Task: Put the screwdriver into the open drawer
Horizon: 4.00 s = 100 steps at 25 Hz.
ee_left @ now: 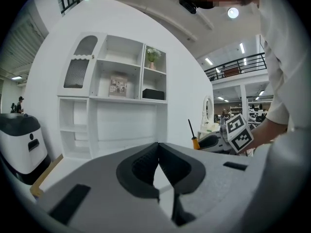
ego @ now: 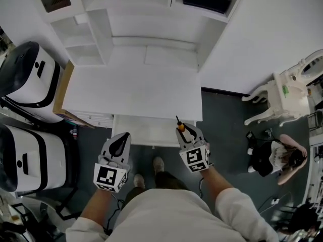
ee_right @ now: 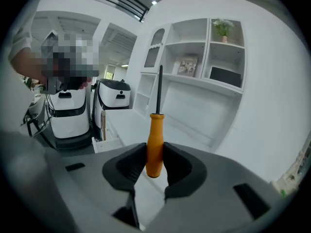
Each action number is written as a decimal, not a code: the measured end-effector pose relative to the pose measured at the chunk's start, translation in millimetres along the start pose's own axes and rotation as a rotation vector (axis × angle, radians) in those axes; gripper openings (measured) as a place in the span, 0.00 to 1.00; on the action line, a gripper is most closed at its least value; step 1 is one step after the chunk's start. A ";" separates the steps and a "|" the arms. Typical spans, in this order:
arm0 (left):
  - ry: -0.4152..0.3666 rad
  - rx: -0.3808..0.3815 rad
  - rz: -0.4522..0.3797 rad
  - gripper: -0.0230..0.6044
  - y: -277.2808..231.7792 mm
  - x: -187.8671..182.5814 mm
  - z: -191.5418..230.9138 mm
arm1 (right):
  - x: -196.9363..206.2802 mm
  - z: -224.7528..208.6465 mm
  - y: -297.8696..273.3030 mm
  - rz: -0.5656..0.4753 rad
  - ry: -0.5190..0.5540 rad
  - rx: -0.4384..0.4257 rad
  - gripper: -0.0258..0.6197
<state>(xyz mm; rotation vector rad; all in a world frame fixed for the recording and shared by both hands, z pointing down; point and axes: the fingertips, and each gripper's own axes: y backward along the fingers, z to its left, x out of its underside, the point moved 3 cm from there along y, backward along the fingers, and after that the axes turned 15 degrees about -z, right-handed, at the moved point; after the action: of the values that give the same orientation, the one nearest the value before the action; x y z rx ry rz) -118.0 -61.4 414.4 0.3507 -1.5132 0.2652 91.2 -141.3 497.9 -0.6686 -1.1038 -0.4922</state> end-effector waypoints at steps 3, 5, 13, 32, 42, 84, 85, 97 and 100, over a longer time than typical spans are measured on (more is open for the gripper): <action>0.003 -0.016 0.009 0.04 0.2 5.2 6.1 | 13.5 5.5 -15.3 0.041 0.049 -0.043 0.22; 0.005 -0.025 0.016 0.04 -0.3 8.6 9.3 | 23.2 8.7 -25.5 0.071 0.082 -0.073 0.22; 0.013 -0.042 0.033 0.04 -2.7 20.7 15.2 | 68.9 29.1 -59.3 0.193 0.228 -0.203 0.22; 0.047 -0.068 0.134 0.04 -20.8 69.5 31.1 | 191.1 68.4 -111.9 0.419 0.424 -0.461 0.22; 0.066 -0.083 0.188 0.04 -30.6 99.2 38.2 | 241.5 79.5 -129.3 0.490 0.457 -0.548 0.22; 0.173 -0.141 0.318 0.04 -14.4 167.6 51.2 | 344.0 121.6 -166.6 0.688 0.511 -0.720 0.22; 0.177 -0.141 0.321 0.04 -13.8 168.7 50.8 | 344.2 121.4 -166.3 0.690 0.513 -0.721 0.22; 0.183 -0.134 0.326 0.04 -11.9 169.5 52.2 | 344.9 122.8 -166.6 0.702 0.526 -0.723 0.24; 0.184 -0.133 0.322 0.04 -10.6 169.7 53.1 | 342.1 122.9 -167.8 0.696 0.520 -0.720 0.26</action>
<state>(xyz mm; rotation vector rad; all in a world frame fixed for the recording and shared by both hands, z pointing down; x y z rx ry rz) -155.4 -99.5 584.3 -0.0259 -1.3932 0.4360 30.2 -185.4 891.1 -1.3905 -0.1334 -0.4102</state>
